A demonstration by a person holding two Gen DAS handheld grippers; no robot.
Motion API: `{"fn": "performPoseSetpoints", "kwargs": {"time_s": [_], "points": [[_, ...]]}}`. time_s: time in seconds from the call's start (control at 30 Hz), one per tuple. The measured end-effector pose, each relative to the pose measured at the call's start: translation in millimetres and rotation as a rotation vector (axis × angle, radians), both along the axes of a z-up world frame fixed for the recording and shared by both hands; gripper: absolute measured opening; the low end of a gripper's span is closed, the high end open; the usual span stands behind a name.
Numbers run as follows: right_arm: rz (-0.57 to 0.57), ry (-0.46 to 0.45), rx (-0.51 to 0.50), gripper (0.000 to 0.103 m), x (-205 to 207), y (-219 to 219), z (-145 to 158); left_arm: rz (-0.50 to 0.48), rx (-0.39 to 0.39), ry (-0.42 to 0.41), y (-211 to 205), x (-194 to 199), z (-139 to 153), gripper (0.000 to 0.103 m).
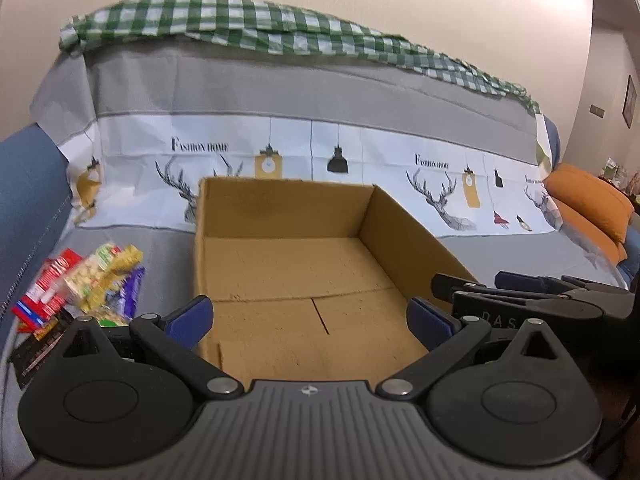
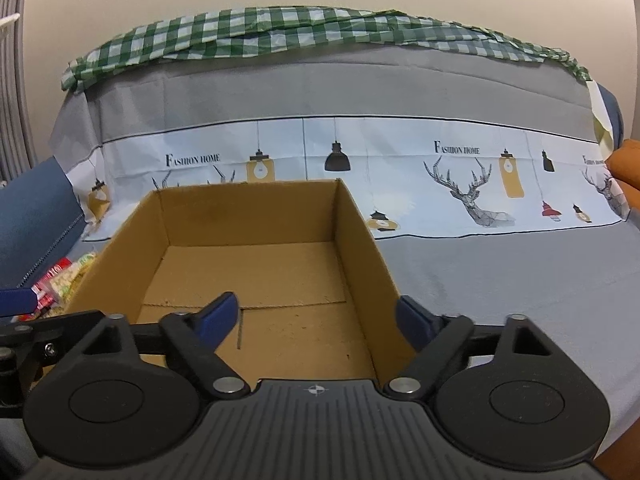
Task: Organize snacks
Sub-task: 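Move both grippers from the cardboard box toward the snack pile, then lower both grippers over the snack pile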
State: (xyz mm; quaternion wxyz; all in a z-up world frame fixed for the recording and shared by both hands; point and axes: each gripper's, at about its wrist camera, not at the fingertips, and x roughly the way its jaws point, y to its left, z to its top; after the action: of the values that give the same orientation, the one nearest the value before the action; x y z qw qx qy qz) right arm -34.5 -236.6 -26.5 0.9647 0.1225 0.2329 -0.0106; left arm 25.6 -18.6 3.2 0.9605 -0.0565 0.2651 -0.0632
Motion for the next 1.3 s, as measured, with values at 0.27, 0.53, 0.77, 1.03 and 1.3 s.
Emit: {"fn": "performPoseSetpoints", "kwargs": {"time_s": [0.27,0.53,0.77,1.03,1.3], "points": [[0.038,-0.062,0.029,0.051,-18.4,1.8,-4.3,-0.055,-0.022,-0.026,26.3,-2.5,19.9,0.048],[0.121,-0.118,0.086,0.035,-31.7,19.7,1.0,-0.201,0.122,0.080,101.5,18.9,28.2,0.037],[0.234,-0.169,0.091,0.035,-28.6,63.3,13.9,-0.076,0.116,0.242,171.3,19.5,-38.4,0.043],[0.348,-0.172,0.060,0.035,-15.8,125.7,15.3,0.054,0.067,0.323,196.8,32.4,-57.8,0.075],[0.464,-0.139,-0.015,0.035,1.1,195.5,6.9,0.056,0.059,0.496,203.7,48.2,-79.6,0.074]]}}
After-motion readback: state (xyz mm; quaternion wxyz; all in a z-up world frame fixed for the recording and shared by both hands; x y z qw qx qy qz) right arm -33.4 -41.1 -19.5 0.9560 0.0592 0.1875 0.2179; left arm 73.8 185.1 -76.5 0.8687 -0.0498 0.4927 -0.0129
